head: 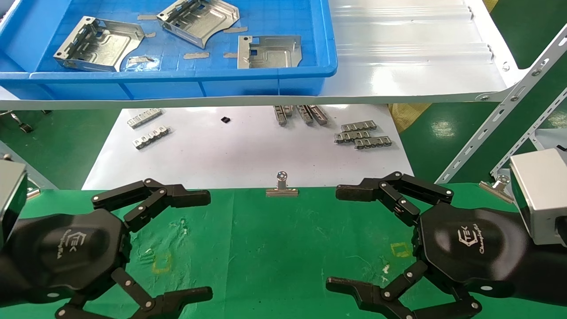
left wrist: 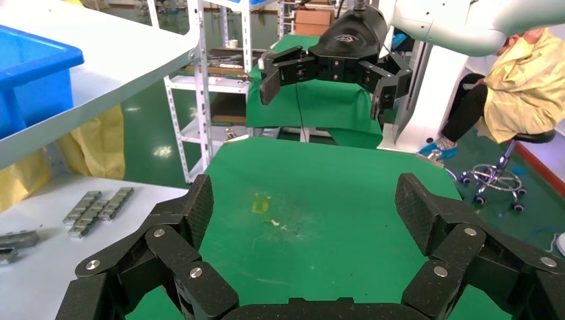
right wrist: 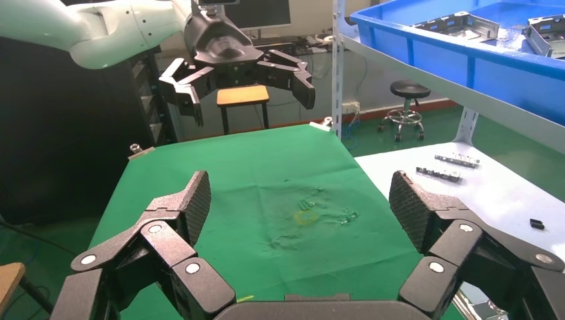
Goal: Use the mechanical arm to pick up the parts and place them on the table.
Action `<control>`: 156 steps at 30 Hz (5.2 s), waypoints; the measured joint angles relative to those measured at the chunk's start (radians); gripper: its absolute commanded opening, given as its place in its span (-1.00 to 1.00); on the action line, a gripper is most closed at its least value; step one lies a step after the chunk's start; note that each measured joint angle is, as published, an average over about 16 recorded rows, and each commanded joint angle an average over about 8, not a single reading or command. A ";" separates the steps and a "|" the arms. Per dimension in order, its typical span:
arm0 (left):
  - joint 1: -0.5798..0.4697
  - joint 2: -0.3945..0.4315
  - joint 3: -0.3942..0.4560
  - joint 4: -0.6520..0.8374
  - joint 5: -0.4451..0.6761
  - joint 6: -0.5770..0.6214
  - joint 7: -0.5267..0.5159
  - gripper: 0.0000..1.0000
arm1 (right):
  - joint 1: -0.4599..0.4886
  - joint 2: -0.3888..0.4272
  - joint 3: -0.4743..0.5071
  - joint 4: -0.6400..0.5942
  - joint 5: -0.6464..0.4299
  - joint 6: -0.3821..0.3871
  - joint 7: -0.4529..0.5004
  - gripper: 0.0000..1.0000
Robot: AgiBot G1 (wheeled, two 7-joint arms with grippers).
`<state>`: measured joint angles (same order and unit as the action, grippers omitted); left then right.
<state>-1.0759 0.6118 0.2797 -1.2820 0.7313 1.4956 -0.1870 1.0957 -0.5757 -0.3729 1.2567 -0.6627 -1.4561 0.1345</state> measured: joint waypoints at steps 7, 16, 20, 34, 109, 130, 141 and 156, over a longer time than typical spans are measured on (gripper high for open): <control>0.000 0.000 0.000 0.000 0.000 0.000 0.000 1.00 | 0.000 0.000 0.000 0.000 0.000 0.000 0.000 -1.00; 0.000 0.000 0.000 0.000 0.000 0.000 0.000 1.00 | 0.000 0.000 0.000 0.000 0.000 0.000 0.000 -1.00; 0.000 0.000 0.000 0.000 0.000 0.000 0.000 1.00 | 0.000 0.000 0.000 0.000 0.000 0.000 0.000 -1.00; -0.002 0.000 0.000 0.000 0.001 -0.001 0.001 1.00 | 0.000 0.000 0.000 0.000 0.000 0.000 0.000 -1.00; -0.989 0.610 0.293 1.275 0.631 -0.635 0.167 -1.00 | 0.000 0.000 0.000 0.000 0.000 0.000 0.000 1.00; -0.972 0.605 0.259 1.264 0.582 -0.656 0.194 -1.00 | 0.000 0.000 -0.001 0.000 0.000 0.000 0.000 1.00; -0.985 0.546 0.219 1.207 0.516 -0.393 0.247 -1.00 | 0.000 0.000 -0.001 0.000 0.000 0.000 0.000 1.00; -0.952 0.391 0.252 1.068 0.488 0.087 0.406 -1.00 | 0.000 0.000 -0.001 0.000 0.000 0.000 0.000 1.00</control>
<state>-2.0280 1.0031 0.5314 -0.2139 1.2193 1.5822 0.2194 1.0960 -0.5755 -0.3737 1.2565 -0.6623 -1.4559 0.1341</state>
